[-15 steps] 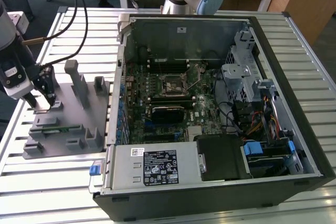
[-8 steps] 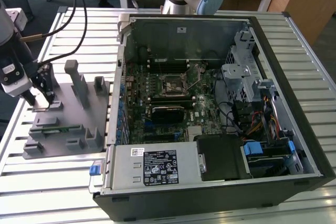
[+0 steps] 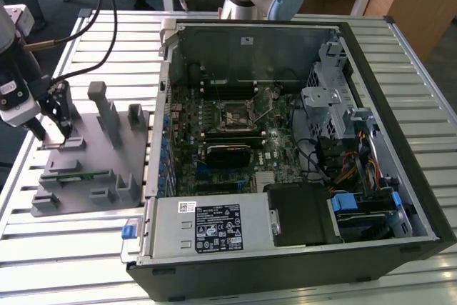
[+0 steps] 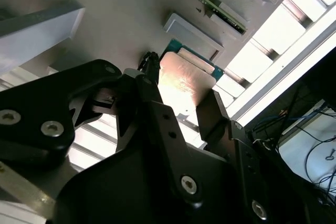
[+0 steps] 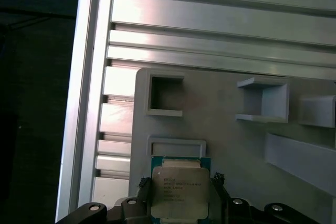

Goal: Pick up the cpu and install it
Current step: 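Pick up the cpu and move it towards the insertion slot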

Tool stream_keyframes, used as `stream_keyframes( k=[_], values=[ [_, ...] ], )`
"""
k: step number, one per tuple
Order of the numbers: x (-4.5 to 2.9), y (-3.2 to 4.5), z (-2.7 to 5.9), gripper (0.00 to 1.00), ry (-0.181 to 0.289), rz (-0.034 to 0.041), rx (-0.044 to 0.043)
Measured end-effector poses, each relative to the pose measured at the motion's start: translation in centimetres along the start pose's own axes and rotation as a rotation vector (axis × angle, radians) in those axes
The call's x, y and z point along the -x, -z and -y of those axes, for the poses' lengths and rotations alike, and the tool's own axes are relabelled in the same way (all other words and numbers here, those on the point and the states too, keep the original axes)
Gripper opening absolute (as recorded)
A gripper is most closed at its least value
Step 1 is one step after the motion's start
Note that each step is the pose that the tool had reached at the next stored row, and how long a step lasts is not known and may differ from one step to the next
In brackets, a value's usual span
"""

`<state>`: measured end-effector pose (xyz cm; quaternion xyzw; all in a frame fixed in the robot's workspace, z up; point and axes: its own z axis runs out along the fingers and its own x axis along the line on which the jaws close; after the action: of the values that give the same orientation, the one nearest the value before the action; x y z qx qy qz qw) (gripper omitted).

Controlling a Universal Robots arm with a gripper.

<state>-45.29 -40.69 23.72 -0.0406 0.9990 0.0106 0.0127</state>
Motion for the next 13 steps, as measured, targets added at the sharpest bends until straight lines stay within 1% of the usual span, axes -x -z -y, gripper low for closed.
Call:
stream_keyframes(
  k=[13],
  values=[
    [0.06, 1.96, -0.11, 0.53, 0.0, 0.0001, 0.0]
  ],
)
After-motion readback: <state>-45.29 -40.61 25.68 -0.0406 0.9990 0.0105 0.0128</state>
